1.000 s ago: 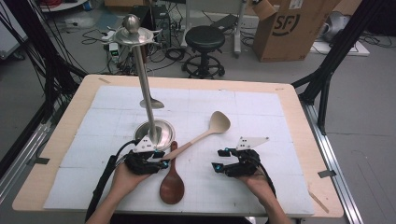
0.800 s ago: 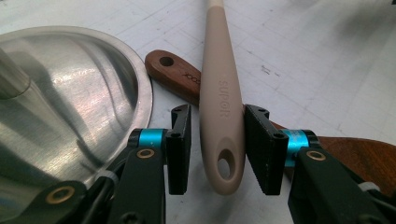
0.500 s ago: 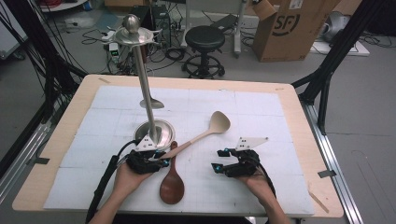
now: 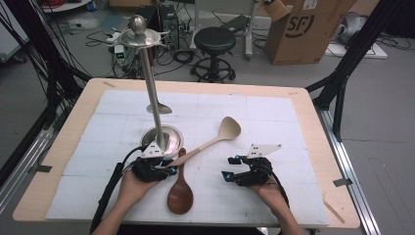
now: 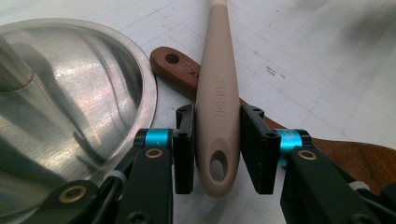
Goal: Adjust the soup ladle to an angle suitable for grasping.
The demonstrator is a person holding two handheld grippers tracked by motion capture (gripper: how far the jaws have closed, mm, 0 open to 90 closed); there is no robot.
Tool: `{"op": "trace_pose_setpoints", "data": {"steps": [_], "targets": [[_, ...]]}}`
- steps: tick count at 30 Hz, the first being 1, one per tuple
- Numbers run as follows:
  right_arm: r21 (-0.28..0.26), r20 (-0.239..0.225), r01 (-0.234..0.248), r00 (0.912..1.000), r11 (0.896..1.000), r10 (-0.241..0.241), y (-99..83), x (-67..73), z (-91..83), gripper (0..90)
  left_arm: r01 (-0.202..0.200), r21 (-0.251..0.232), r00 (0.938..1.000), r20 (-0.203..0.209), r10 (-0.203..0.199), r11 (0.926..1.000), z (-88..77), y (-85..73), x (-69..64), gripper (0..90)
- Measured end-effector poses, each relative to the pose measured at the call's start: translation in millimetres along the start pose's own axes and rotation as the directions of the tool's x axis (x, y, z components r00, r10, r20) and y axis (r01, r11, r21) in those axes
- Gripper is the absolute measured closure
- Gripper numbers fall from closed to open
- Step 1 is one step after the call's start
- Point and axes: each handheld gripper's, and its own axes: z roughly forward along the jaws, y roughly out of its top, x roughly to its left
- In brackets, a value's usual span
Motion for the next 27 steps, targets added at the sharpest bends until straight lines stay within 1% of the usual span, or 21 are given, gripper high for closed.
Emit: {"op": "trace_pose_setpoints", "data": {"steps": [6,10,16,20,22,27], "targets": [[0.002,0.002,0.001,1.0000,1.000,-0.001,0.1,0.2,0.4,36.9,0.005,0.001,0.9999,0.016,-0.005,1.0000,-2.4,0.4,0.7,67.6],[0.003,0.003,0.004,1.0000,1.000,-0.004,0.1,0.3,1.0,36.9,0.001,0.000,0.9997,0.025,-0.001,1.0000,-4.6,0.9,0.1,67.7],[0.007,0.003,0.004,1.0000,1.000,-0.004,0.2,0.7,1.8,36.8,-0.006,0.001,0.9997,0.026,0.006,1.0000,-8.1,1.3,-0.6,67.7],[0.009,0.003,0.005,1.0000,1.000,-0.005,0.3,0.9,2.1,36.7,-0.019,0.006,0.9994,0.027,0.019,0.9998,-10.7,1.6,-0.9,67.7],[0.005,0.006,0.008,1.0000,1.000,-0.008,0.4,0.8,2.0,36.7,-0.017,0.004,0.9995,0.028,0.017,0.9999,-12.2,1.8,-1.9,67.7],[0.007,0.001,0.004,1.0000,1.000,-0.004,0.5,1.3,1.6,36.7,-0.032,0.010,0.9991,0.027,0.032,0.9994,-16.4,2.0,-3.8,67.7]]}}
